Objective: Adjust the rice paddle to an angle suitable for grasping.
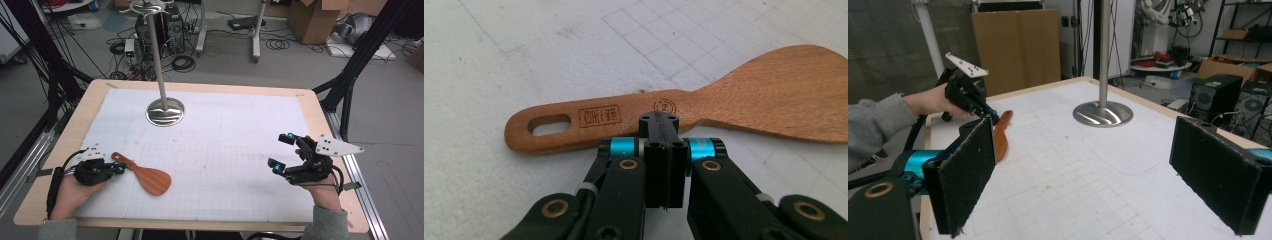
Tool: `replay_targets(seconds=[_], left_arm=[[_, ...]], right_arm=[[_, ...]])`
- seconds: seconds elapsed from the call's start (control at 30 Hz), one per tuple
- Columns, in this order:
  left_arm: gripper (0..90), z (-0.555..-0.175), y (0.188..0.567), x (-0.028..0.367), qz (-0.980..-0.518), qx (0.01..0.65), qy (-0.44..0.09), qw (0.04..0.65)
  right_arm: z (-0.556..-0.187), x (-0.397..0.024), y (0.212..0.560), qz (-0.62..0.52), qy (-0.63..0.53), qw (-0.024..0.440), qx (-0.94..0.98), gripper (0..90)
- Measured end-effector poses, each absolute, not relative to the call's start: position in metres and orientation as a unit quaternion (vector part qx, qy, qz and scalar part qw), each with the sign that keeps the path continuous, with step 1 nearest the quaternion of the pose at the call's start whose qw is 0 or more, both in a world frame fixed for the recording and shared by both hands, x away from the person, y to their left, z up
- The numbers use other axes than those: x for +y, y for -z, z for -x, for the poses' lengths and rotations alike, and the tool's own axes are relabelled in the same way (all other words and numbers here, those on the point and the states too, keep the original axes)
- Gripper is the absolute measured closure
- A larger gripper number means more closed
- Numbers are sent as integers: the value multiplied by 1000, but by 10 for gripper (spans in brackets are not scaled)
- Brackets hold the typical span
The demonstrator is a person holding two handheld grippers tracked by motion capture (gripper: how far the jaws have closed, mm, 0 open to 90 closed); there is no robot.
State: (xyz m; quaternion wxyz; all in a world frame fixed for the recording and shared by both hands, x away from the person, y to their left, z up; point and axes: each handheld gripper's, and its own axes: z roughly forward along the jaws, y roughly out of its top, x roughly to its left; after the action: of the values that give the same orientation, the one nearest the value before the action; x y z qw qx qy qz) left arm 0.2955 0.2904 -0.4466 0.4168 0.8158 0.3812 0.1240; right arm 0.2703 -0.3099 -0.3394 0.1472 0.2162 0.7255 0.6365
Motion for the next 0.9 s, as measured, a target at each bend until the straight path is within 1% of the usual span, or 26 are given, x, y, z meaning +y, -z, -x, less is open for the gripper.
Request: replay_targets(seconds=[0.03, 0.43, 0.63, 0.8, 0.9], left_arm=[[896, -298, 447, 289, -814, 381, -124, 419], [895, -309, 447, 277, -808, 393, -124, 422], [895, -312, 445, 269, -807, 397, -137, 415], [895, -310, 436, 262, -797, 391, -143, 438], [895, -310, 432, 248, -798, 378, -136, 450]], right_arm=[[-269, -310, 340, -220, -634, 142, 728, 101], [-259, -319, 339, -221, -634, 149, 725, 101], [-257, -323, 341, -227, -634, 149, 724, 101], [-257, -324, 341, -227, -634, 150, 724, 101], [-257, -323, 341, -230, -632, 147, 725, 101]])
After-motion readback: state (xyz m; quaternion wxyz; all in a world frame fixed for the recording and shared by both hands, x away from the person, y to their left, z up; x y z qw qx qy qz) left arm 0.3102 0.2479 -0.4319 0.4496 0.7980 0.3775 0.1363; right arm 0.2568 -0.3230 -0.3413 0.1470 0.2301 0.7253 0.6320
